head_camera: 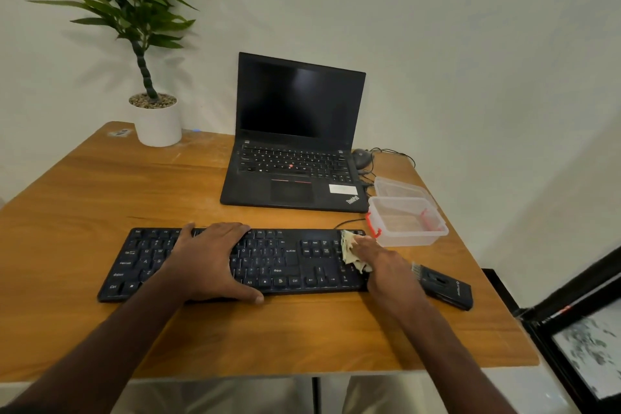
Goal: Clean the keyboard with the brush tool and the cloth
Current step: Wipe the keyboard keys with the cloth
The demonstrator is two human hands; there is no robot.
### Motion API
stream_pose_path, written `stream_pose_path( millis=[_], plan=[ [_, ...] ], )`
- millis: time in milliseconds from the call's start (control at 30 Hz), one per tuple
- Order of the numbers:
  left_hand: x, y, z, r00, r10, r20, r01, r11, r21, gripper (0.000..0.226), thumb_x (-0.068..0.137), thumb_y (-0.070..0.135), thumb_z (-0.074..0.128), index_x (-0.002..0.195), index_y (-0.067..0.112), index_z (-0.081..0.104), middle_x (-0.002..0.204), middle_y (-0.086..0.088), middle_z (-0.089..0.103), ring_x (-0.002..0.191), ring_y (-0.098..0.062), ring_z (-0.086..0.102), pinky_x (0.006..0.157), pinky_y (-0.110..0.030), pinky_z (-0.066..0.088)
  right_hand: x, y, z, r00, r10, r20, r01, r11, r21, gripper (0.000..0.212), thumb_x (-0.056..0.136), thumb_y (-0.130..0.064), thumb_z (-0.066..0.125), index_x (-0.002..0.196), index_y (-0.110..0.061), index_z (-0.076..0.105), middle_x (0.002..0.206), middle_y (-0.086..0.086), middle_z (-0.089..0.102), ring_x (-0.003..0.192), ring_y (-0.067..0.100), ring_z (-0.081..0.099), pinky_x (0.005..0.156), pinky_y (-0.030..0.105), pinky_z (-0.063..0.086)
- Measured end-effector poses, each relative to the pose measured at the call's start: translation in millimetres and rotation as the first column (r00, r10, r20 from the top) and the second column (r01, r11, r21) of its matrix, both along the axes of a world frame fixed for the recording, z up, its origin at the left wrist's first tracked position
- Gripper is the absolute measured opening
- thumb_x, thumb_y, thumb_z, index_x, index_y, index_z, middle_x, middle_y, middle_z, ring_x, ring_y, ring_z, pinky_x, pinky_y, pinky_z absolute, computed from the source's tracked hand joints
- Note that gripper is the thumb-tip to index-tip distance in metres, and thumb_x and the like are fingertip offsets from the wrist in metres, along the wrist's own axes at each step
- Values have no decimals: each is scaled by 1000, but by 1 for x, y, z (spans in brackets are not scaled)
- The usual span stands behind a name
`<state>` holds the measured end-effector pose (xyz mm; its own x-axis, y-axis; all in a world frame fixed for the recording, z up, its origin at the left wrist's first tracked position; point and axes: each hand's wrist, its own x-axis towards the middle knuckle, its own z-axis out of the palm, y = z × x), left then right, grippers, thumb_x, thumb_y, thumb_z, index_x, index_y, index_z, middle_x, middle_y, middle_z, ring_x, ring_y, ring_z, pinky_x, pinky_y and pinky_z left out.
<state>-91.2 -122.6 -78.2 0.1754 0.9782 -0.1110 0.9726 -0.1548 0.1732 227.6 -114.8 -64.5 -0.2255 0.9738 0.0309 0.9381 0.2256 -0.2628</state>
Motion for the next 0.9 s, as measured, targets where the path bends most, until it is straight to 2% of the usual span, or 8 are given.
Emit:
stream_pose_path(
  millis=[133, 267, 367, 467, 567, 700, 767, 900],
  plan=[
    [1, 2, -2, 1000, -1, -18, 1, 1000, 7, 143, 38, 106, 41, 156, 31, 9, 163, 10, 18, 148, -10, 17, 120, -58, 1, 1, -3, 3, 979, -115, -171, 126, 991, 55, 53, 99, -1, 51, 147, -23, 47, 144, 4, 56, 115, 12, 56, 94, 18, 50],
    [4, 1, 1, 1000, 17, -15, -17, 1000, -12, 145, 37, 106, 42, 156, 30, 10, 163, 9, 18, 148, -11, 17, 120, -60, 2, -2, -10, -2, 993, -59, -104, 57, 998, -20, 57, 102, -6, 48, 151, -33, 39, 148, 2, 52, 123, 12, 56, 102, 27, 50],
    [14, 1, 2, 999, 34, -8, -34, 999, -11, 146, 36, 106, 42, 156, 29, 9, 163, 8, 17, 149, -12, 17, 119, -61, 2, -13, 0, 6, 927, -58, -371, 93, 993, 78, 53, 101, -7, 52, 146, -34, 45, 132, 0, 64, 103, 5, 61, 80, 13, 50],
    [16, -3, 4, 1000, 15, 18, -15, 1000, 8, 145, 40, 107, 40, 157, 28, 5, 165, 7, 12, 150, -13, 14, 118, -64, -1, -43, 3, 20, 801, -42, -598, 158, 977, 143, 46, 101, -10, 53, 143, -29, 52, 131, -6, 64, 113, 6, 59, 89, 16, 52],
    [-17, -11, 1, 989, 57, 135, -77, 986, 145, 125, 56, 105, 21, 156, 31, 11, 165, 7, 12, 150, -12, 11, 118, -62, -8, -75, -5, 23, 585, -115, -803, 195, 981, 2, 34, 104, -18, 51, 134, -32, 59, 126, -11, 65, 117, 9, 59, 102, 45, 52],
    [-100, -35, -17, 886, 145, 440, -240, 956, 168, 90, 77, 92, 15, 150, 42, 29, 160, 13, 28, 149, -8, 18, 118, -59, 0, -104, -19, 18, 28, -406, -913, -90, 909, -407, 27, 103, -18, 52, 125, -32, 62, 114, -5, 75, 108, 16, 70, 81, 42, 61],
    [-130, -50, -24, 883, 147, 446, -198, 978, 71, 90, 74, 94, 25, 151, 47, 22, 160, 17, 23, 148, -6, 17, 120, -53, 0, -119, -21, 10, 66, -392, -918, -166, 902, -397, 28, 100, -17, 57, 127, -25, 63, 115, -3, 75, 110, 18, 70, 85, 43, 60],
    [-156, -65, -25, 943, 115, 312, -109, 993, -38, 129, 52, 95, 57, 154, 45, -3, 156, 26, 7, 144, 2, 6, 122, -43, -13, -163, -15, 9, 409, -152, -900, -174, 955, -241, 26, 99, -13, 61, 107, -35, 73, 106, -13, 77, 100, 8, 71, 93, 39, 56]
  ],
)
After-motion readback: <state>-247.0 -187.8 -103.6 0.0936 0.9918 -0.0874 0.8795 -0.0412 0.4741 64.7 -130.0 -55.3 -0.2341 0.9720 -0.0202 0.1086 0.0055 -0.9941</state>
